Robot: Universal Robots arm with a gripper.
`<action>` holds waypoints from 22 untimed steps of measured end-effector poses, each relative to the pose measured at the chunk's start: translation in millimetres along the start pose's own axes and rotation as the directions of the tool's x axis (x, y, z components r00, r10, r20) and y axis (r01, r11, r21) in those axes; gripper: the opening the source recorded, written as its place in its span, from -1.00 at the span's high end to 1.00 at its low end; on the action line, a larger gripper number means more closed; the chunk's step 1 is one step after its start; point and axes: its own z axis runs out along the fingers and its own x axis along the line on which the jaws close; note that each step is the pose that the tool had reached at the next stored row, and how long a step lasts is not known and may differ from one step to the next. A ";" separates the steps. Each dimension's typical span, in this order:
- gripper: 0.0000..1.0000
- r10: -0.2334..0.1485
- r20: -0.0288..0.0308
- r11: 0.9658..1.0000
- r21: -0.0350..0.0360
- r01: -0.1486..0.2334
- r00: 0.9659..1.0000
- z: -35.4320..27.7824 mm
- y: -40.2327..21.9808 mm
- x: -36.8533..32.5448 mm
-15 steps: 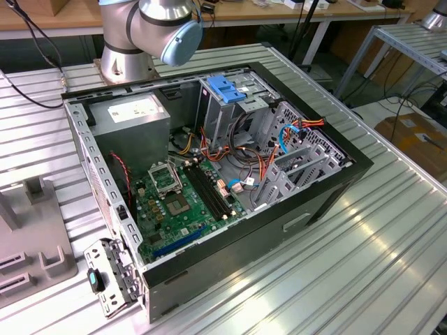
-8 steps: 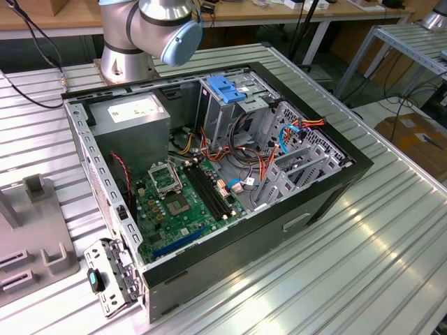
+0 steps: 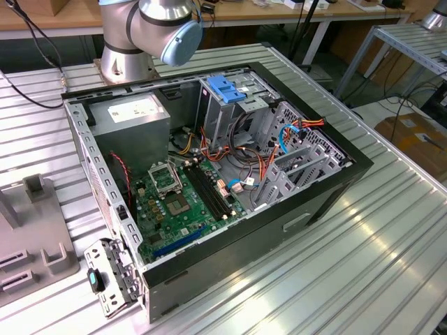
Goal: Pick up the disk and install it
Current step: 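Pick up the disk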
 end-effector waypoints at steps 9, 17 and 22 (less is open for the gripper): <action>0.29 0.000 0.000 1.000 0.000 0.000 1.000 -2.9 0.1 0.0; 0.29 0.000 0.000 1.000 0.000 0.000 1.000 -19.0 0.3 0.0; 0.29 0.000 0.000 1.000 0.000 0.000 1.000 -30.2 0.5 0.1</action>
